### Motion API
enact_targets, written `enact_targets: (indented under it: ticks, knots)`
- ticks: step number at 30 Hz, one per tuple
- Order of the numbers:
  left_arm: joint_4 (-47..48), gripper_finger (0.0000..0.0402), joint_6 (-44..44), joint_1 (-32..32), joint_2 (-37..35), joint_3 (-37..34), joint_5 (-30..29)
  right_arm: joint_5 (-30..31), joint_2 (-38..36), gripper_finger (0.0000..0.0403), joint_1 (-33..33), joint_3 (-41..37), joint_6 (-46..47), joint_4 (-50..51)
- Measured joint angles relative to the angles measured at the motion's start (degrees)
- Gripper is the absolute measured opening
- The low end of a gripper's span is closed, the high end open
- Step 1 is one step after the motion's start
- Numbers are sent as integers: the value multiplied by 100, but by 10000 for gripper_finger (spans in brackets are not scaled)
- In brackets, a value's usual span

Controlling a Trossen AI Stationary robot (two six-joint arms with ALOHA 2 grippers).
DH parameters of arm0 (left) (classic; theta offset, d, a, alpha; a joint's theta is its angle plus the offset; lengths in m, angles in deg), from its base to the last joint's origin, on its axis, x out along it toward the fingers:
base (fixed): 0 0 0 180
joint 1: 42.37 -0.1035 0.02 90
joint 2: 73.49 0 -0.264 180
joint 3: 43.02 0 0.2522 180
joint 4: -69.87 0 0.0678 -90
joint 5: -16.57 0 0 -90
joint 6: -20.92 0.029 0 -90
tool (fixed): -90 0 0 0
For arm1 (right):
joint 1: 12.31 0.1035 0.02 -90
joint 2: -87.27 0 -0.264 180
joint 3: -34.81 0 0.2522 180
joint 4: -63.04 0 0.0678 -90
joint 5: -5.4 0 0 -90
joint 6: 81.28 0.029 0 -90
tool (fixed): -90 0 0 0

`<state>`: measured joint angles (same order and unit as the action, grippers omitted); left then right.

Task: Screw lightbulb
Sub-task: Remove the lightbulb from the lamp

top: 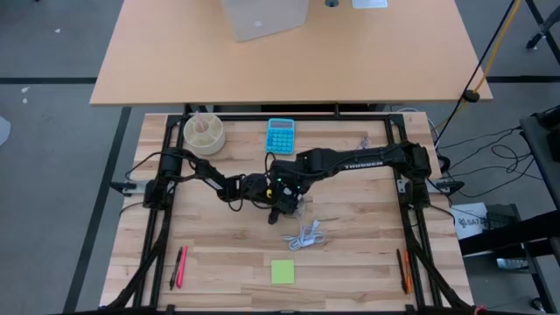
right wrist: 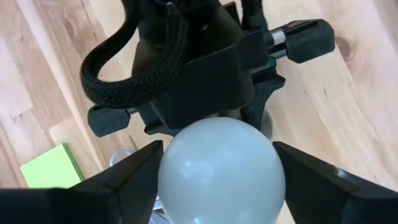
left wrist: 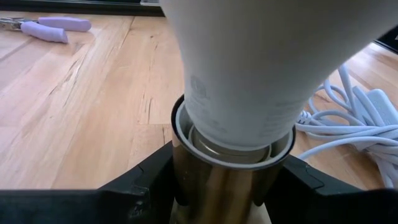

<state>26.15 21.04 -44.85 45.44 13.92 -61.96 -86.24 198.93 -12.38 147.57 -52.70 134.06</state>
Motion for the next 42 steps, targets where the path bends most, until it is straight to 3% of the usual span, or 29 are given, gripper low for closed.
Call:
enact_targets:
  ticks: [3,10,32,36,42]
  knots:
    - [0,197,0,0,0,0,-16,-24,0,261,0,2,-229,0]
    - [0,197,4,0,0,0,-34,-86,0,261,-46,2,-1186,9]
    - [0,197,-19,-14,0,-9,-52,-21,0,277,-83,-9,-6912,35]
    - [-4,197,-85,-19,0,-13,-50,130,4,292,-87,-11,-7002,-30]
    - [-4,197,-77,-13,0,-13,22,111,4,319,30,-11,-5769,-91]
